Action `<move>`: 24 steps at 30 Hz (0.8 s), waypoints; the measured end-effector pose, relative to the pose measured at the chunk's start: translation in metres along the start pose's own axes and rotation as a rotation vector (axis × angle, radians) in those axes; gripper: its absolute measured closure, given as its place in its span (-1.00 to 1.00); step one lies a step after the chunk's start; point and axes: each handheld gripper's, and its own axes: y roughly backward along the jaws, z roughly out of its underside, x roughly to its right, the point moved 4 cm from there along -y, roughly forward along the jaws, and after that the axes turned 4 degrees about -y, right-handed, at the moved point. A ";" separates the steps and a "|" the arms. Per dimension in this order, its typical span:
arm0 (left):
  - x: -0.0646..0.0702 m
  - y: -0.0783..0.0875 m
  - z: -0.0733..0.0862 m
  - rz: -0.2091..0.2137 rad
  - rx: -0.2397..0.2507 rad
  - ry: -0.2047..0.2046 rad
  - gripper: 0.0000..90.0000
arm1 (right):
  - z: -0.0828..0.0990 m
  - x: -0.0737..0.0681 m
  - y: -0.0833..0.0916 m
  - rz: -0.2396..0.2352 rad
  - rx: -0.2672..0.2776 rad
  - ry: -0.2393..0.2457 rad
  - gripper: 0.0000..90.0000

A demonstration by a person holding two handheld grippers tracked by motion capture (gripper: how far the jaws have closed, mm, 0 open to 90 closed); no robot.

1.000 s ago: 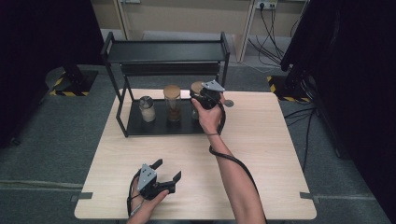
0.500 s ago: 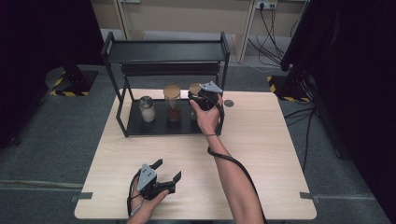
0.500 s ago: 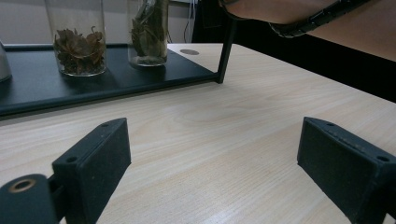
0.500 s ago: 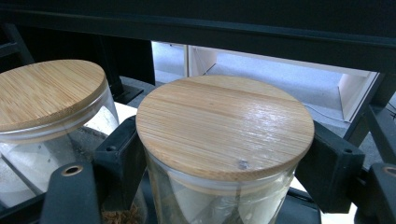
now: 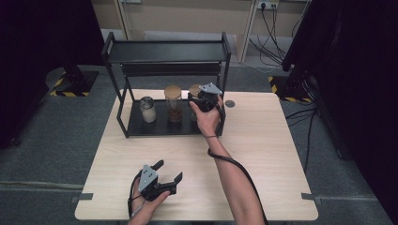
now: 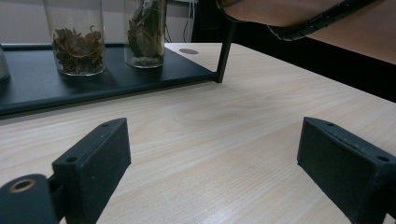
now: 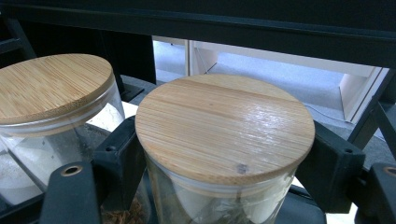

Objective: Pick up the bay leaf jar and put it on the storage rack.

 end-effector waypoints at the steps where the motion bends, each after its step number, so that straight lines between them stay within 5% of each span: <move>1: 0.000 0.000 0.000 0.000 0.000 0.001 -0.80 | 0.000 0.000 0.000 0.000 0.000 0.000 -0.45; 15: 0.000 0.000 0.000 0.002 0.000 0.003 -0.80 | 0.001 -0.001 0.003 -0.003 -0.008 -0.018 -0.47; 24: 0.001 0.000 0.000 0.002 0.000 0.001 -0.80 | 0.001 0.000 0.005 0.004 -0.015 -0.046 -0.69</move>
